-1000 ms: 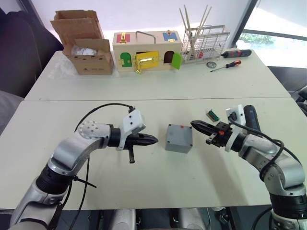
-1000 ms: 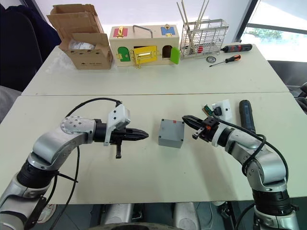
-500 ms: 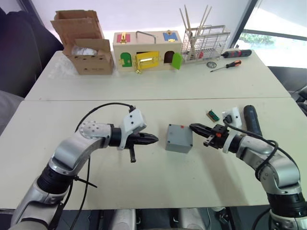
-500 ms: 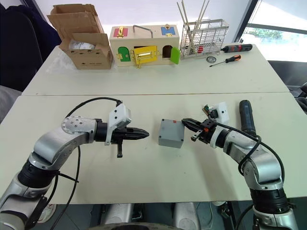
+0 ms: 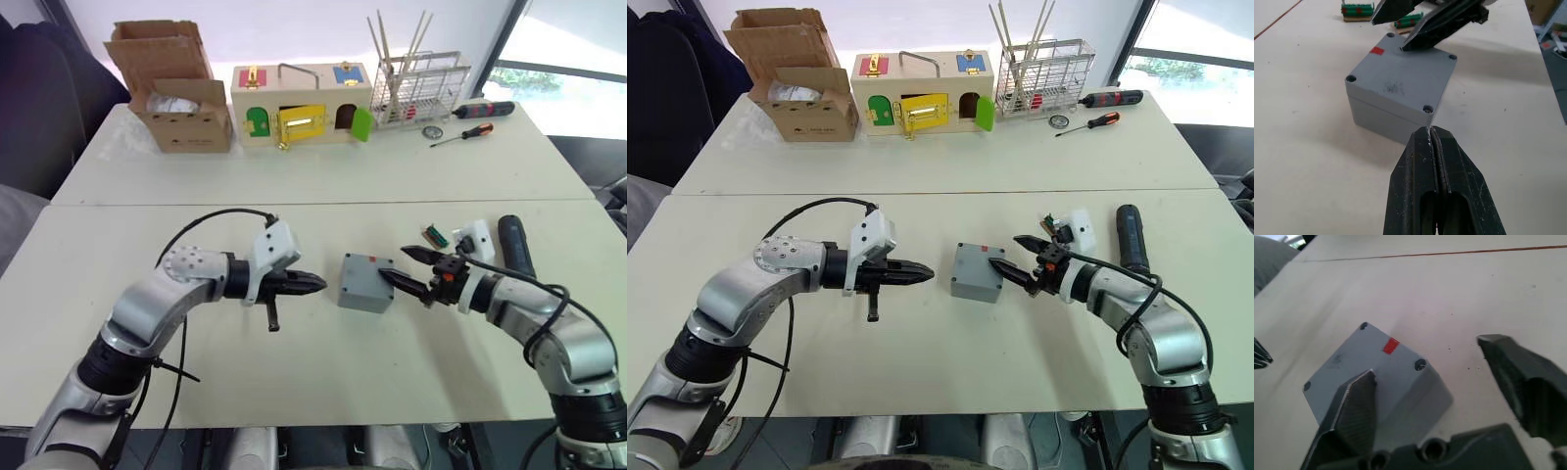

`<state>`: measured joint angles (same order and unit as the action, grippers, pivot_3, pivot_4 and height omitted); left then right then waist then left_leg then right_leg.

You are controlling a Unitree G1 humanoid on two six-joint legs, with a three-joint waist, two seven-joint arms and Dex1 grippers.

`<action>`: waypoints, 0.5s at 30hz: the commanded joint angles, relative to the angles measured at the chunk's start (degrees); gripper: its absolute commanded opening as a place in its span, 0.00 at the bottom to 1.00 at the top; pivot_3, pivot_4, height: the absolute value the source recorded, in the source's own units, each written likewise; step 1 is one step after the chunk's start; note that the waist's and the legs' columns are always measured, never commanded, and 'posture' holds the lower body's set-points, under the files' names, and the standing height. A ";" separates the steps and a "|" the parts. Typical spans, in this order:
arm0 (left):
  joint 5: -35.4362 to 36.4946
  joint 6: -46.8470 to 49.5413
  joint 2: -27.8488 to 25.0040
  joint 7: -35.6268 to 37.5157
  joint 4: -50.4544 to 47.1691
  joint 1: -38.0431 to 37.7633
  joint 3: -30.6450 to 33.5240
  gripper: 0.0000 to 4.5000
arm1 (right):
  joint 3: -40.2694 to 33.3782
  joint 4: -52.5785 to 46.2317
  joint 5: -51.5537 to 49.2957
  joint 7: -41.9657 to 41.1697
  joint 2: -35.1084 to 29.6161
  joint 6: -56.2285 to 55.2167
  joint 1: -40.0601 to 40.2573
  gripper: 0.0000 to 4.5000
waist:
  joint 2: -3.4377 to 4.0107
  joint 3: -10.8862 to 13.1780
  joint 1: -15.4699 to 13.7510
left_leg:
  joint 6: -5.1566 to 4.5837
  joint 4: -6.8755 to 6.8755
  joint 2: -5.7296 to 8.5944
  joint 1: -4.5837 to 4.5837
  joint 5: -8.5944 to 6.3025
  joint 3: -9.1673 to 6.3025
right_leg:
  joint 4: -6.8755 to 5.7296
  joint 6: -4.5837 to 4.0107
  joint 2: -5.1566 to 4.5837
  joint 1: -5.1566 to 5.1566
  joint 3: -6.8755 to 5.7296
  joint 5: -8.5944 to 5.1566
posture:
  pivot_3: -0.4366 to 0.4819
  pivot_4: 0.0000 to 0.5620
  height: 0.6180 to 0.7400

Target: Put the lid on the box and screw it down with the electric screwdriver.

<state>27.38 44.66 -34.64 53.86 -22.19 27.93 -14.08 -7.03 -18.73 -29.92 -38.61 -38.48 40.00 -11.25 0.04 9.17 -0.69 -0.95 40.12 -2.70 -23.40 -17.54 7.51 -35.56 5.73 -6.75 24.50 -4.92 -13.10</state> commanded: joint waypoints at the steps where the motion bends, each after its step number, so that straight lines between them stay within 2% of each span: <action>1: 2.57 -0.07 1.25 0.35 -1.34 1.76 1.82 0.00 | -10.07 -0.27 -5.56 0.87 -5.09 6.76 -5.37 0.99 | 0.01 0.01 -0.08 | 0.00 0.00 0.00 0.00 0.00 0.01 | 0.00 0.00 0.00 0.00 0.01 0.00 | 0.48 0.27 0.90; 4: 2.49 -1.16 2.37 0.78 -1.30 2.21 0.34 0.00 | -14.28 4.48 -8.58 -1.76 -11.44 12.59 -9.45 0.99 | -0.01 0.01 -0.09 | -0.01 -0.01 0.00 -0.01 0.00 -0.02 | 0.01 0.00 0.00 0.00 0.00 0.00 | 0.48 0.27 0.90; 7: 0.90 -3.16 3.66 1.51 -1.95 2.32 -3.26 0.00 | -11.37 15.04 -5.70 -6.55 -21.53 15.40 -15.66 0.99 | -0.01 0.01 0.01 | -0.12 -0.02 0.02 0.00 -0.07 0.03 | 0.10 -0.01 0.00 -0.04 0.00 0.00 | 0.48 0.27 0.90; 11: 0.26 -4.54 4.52 1.98 -4.49 2.10 -5.81 0.00 | 1.33 29.41 1.57 -11.74 -30.51 19.75 -28.17 0.99 | 0.02 0.01 0.54 | -0.33 -0.02 0.01 0.00 -0.19 0.10 | 0.12 -0.01 -0.01 0.05 0.08 0.00 | 0.48 0.27 0.90; 15: -1.90 -5.81 4.94 1.20 -4.89 1.59 -8.38 0.00 | 14.31 37.60 8.45 -19.82 -34.96 22.77 -33.97 0.99 | 0.01 0.01 0.80 | -0.27 -0.10 -0.01 0.00 -0.16 0.06 | 0.13 -0.05 0.01 0.09 0.08 -0.02 | 0.48 0.27 0.90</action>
<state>26.52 40.40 -29.76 55.38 -25.30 29.49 -21.68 3.35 16.31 -24.63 -55.07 -71.92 61.90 -43.86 0.06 9.18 0.11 -1.22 40.02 -2.71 -23.41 -17.70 7.57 -35.42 5.69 -6.74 24.58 -4.84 -13.12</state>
